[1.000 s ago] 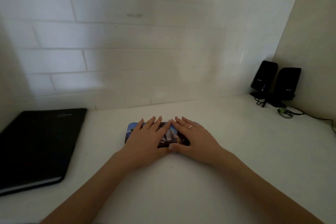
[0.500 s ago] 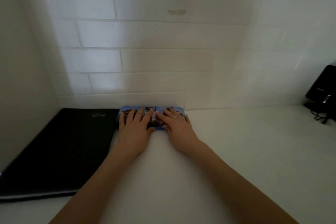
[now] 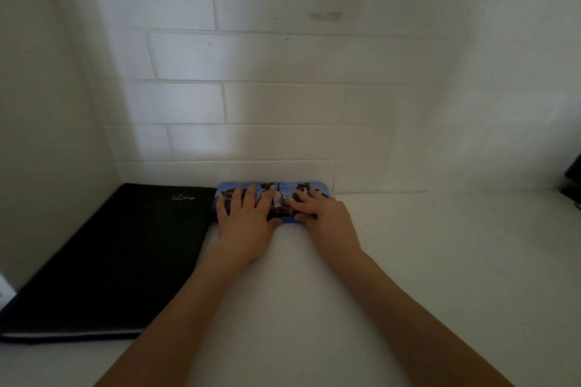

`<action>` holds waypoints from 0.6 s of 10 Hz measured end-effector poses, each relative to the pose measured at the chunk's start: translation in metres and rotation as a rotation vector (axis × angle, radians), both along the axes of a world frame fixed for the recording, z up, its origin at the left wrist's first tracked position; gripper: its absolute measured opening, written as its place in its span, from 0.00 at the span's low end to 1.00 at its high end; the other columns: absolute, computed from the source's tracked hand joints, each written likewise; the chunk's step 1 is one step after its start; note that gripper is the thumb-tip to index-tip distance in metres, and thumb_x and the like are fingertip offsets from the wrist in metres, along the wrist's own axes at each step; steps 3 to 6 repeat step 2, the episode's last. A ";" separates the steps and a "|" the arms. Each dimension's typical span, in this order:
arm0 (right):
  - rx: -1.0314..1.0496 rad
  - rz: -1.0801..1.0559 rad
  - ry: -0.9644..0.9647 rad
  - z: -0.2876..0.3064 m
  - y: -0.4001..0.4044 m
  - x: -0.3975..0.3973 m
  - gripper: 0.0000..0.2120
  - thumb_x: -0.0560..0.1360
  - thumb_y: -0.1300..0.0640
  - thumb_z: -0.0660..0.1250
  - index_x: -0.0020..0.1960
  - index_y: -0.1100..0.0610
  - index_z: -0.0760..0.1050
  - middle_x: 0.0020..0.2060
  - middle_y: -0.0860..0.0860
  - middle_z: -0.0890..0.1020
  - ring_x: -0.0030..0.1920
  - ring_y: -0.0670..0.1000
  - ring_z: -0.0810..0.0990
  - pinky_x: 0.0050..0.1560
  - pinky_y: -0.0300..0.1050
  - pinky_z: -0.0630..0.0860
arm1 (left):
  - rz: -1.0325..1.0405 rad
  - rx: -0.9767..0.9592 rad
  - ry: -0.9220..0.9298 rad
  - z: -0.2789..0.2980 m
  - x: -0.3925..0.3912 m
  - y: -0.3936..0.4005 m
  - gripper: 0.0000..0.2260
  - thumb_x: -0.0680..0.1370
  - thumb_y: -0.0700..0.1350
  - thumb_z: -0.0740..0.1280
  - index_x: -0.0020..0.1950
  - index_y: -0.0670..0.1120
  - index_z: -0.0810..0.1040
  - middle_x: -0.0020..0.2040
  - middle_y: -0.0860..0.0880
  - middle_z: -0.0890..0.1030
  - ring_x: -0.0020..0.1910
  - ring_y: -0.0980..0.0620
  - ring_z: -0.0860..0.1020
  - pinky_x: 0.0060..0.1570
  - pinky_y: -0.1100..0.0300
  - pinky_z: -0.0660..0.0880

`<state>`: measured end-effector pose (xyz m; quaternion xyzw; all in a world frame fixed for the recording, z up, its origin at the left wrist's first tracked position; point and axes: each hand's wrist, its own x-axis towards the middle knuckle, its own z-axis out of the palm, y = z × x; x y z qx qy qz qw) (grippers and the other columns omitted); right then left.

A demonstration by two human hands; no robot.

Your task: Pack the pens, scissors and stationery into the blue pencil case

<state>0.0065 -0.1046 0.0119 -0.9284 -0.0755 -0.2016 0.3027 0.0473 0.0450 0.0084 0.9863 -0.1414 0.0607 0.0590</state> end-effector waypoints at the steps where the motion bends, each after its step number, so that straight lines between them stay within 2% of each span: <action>1: -0.004 0.037 0.053 0.000 -0.004 -0.005 0.21 0.75 0.70 0.58 0.63 0.53 0.76 0.65 0.54 0.76 0.68 0.52 0.70 0.65 0.31 0.58 | -0.036 0.055 0.117 0.011 0.000 -0.002 0.30 0.77 0.62 0.53 0.75 0.56 0.44 0.78 0.47 0.45 0.76 0.44 0.43 0.72 0.40 0.41; 2: 0.191 -0.052 0.049 0.033 -0.034 -0.022 0.19 0.73 0.74 0.59 0.51 0.57 0.83 0.52 0.55 0.84 0.55 0.50 0.80 0.59 0.31 0.69 | -0.220 -0.033 0.310 0.054 0.009 0.010 0.33 0.75 0.58 0.63 0.75 0.52 0.54 0.75 0.45 0.60 0.72 0.47 0.61 0.70 0.53 0.57; 6: 0.191 -0.052 0.049 0.033 -0.034 -0.022 0.19 0.73 0.74 0.59 0.51 0.57 0.83 0.52 0.55 0.84 0.55 0.50 0.80 0.59 0.31 0.69 | -0.220 -0.033 0.310 0.054 0.009 0.010 0.33 0.75 0.58 0.63 0.75 0.52 0.54 0.75 0.45 0.60 0.72 0.47 0.61 0.70 0.53 0.57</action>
